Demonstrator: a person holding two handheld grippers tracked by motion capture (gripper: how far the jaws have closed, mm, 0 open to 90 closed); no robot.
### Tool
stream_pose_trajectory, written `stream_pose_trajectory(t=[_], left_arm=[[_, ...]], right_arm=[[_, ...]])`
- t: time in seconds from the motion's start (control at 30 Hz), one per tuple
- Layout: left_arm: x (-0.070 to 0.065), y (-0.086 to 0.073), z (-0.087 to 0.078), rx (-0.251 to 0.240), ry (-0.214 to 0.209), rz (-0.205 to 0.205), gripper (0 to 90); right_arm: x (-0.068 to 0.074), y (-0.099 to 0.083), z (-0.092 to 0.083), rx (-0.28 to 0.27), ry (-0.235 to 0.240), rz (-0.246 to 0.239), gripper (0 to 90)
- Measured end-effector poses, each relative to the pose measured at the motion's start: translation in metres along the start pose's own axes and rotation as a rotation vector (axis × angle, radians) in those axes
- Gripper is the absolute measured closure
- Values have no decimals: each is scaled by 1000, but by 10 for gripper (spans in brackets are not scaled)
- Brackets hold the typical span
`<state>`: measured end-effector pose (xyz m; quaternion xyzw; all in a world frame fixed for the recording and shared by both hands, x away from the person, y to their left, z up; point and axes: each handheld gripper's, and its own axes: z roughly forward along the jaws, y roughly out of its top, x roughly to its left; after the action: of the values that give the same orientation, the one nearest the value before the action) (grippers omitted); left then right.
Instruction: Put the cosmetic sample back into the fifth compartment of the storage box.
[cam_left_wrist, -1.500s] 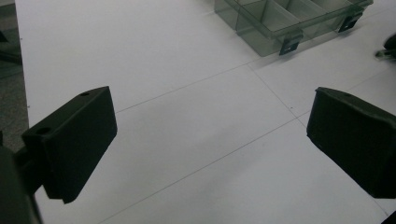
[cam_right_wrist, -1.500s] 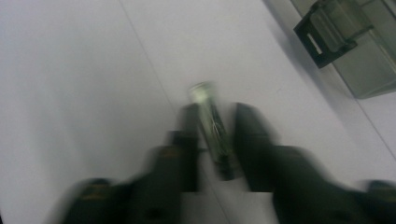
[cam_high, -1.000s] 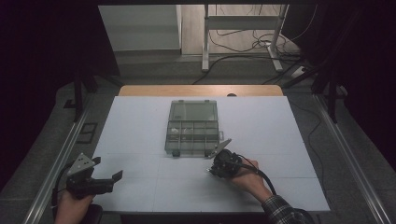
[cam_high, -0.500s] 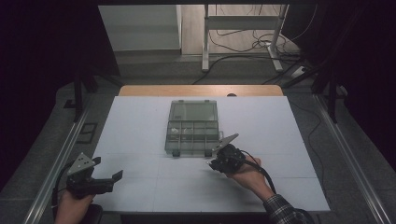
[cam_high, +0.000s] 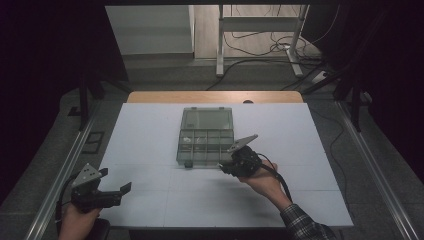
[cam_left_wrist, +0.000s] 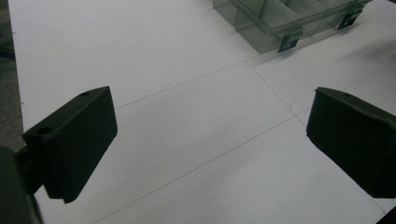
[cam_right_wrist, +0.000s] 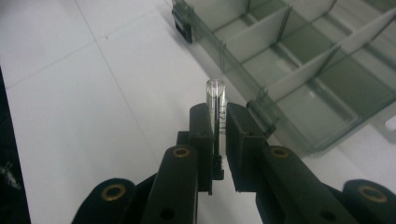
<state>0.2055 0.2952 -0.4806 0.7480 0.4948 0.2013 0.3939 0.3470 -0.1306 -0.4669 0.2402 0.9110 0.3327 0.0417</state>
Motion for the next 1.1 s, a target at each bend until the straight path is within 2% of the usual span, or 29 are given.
stream_pose_trajectory(t=[0.13, 0.4, 0.8, 1.1], left_arm=[[0, 0, 0, 3, -1, -2, 27], [1, 0, 0, 3, -4, -7, 28], [1, 0, 0, 2, -5, -8, 28], [2, 0, 0, 2, -8, -10, 29]], right_arm=[[1, 6, 2, -4, -6, 10, 809], [0, 14, 6, -20, -15, -2, 809], [-2, 25, 17, -33, -11, 8, 808], [-3, 38, 27, -51, -3, -6, 808]])
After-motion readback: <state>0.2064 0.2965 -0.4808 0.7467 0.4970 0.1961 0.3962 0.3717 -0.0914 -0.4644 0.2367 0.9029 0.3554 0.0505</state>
